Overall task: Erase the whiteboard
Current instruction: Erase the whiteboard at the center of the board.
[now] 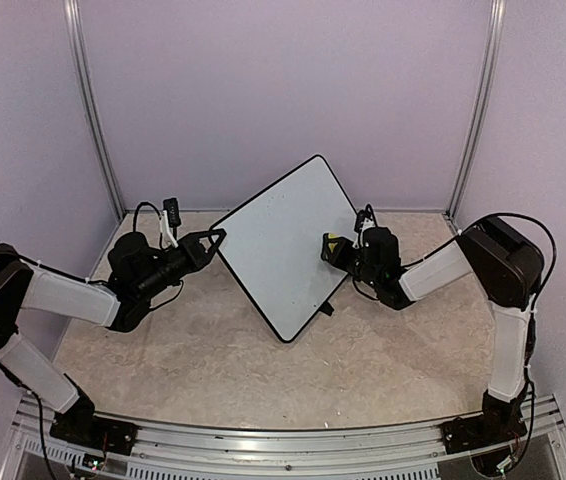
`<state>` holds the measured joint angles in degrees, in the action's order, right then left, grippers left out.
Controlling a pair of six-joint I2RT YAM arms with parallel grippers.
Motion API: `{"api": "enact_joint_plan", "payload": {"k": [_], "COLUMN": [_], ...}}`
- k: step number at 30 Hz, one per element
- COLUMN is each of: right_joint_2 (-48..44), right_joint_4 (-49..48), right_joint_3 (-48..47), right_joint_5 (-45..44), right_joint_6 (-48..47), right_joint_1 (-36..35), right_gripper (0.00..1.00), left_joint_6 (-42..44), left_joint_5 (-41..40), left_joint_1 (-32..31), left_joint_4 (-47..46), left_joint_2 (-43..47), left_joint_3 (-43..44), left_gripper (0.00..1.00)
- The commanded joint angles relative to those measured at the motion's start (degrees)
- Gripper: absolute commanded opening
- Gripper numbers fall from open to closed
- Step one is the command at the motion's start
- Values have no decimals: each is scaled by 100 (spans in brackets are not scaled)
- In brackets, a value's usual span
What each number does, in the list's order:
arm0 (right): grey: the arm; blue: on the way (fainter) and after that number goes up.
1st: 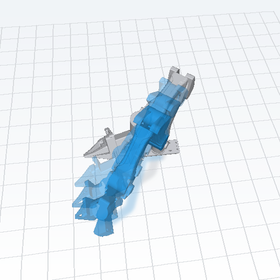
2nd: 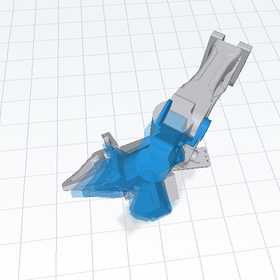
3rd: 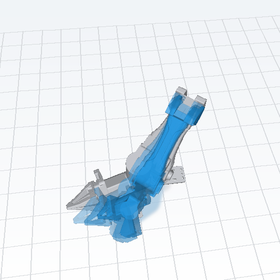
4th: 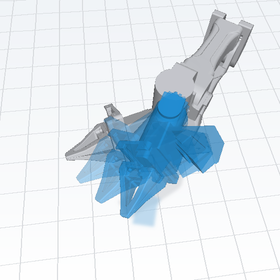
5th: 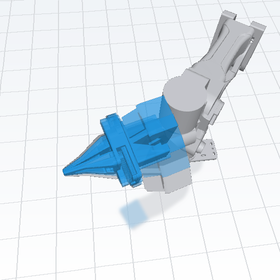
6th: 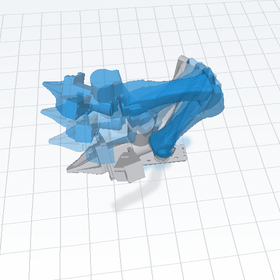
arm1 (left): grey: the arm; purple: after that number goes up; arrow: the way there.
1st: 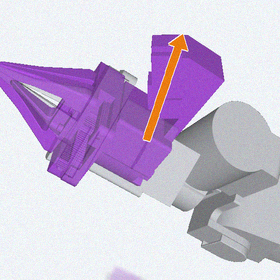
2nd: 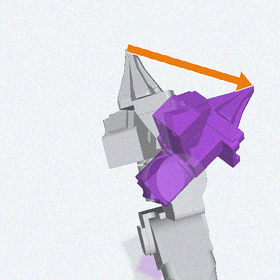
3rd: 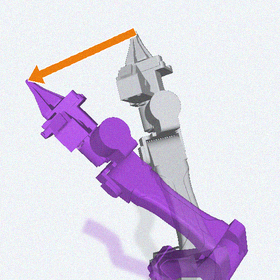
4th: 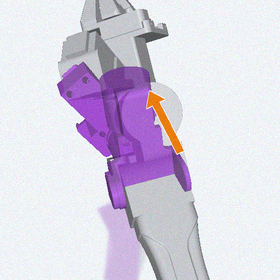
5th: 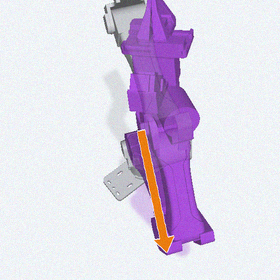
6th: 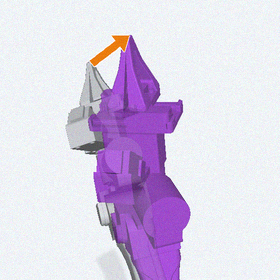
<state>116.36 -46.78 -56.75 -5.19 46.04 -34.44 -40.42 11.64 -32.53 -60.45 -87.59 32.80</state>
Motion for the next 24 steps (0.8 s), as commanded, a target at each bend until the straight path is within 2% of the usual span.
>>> {"api": "enact_joint_plan", "payload": {"k": [1, 6, 13, 24], "right_joint_2": [72, 62, 51, -70], "right_joint_4": [-116, -296, 29, 106], "right_joint_3": [-37, -145, -175, 722], "right_joint_5": [675, 814, 509, 426], "right_joint_6": [-103, -123, -52, 405], "right_joint_1": [-522, -823, -884, 139], "right_gripper": [0, 0, 0, 0], "left_joint_6": [53, 48, 68, 70], "left_joint_5": [1095, 1093, 1088, 1087], "left_joint_1": [-183, -185, -188, -193], "left_joint_4": [-591, -596, -573, -573], "left_joint_2": [128, 116, 169, 209], "left_joint_3": [38, 38, 17, 14], "left_gripper": [0, 0, 0, 0]}}
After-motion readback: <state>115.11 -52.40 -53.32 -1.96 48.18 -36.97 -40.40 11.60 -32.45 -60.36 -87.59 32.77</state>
